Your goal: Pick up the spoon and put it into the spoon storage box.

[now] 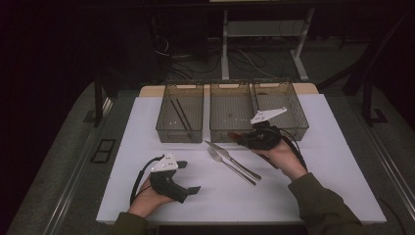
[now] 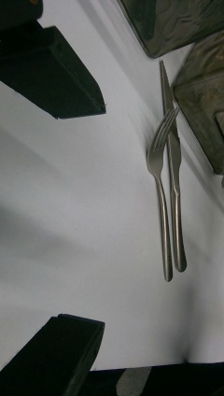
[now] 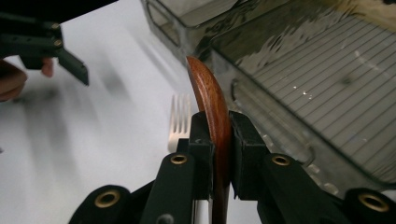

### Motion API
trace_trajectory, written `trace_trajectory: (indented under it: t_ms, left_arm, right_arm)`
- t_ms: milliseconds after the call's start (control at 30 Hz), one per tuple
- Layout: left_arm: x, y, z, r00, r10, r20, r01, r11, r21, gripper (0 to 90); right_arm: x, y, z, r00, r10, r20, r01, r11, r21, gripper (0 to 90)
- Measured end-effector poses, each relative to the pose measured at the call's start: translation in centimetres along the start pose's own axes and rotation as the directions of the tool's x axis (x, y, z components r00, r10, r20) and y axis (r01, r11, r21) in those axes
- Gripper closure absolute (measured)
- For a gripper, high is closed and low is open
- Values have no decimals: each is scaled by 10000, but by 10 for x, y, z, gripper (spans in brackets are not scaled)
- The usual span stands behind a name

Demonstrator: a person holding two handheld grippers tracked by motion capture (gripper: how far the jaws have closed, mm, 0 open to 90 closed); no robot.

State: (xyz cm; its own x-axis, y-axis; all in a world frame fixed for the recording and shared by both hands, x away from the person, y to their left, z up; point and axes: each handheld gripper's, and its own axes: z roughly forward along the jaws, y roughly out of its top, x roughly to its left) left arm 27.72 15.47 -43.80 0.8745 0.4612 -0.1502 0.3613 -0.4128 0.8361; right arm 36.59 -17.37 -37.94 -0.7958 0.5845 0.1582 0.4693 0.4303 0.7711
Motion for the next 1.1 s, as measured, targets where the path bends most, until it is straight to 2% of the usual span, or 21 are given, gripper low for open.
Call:
trace_trajectory:
  t_ms: [400, 700, 1100]
  left_arm:
    - [0, 0, -1, 10000, -64, 16, 64, 10000, -51, 0]
    - [0, 0, -1, 10000, -65, 41, 65, 10000, -8, 0]
    - [0, 0, 0, 9999, -149, 3, 149, 9998, -106, 0]
  right_arm:
    - [-14, 23, 3, 9988, 304, 383, -289, 9989, -379, 792]
    - [-30, 54, 12, 9949, 724, 699, -698, 9968, -392, 792]
    - [-44, 90, 29, 9919, 806, 985, -769, 9962, -410, 792]
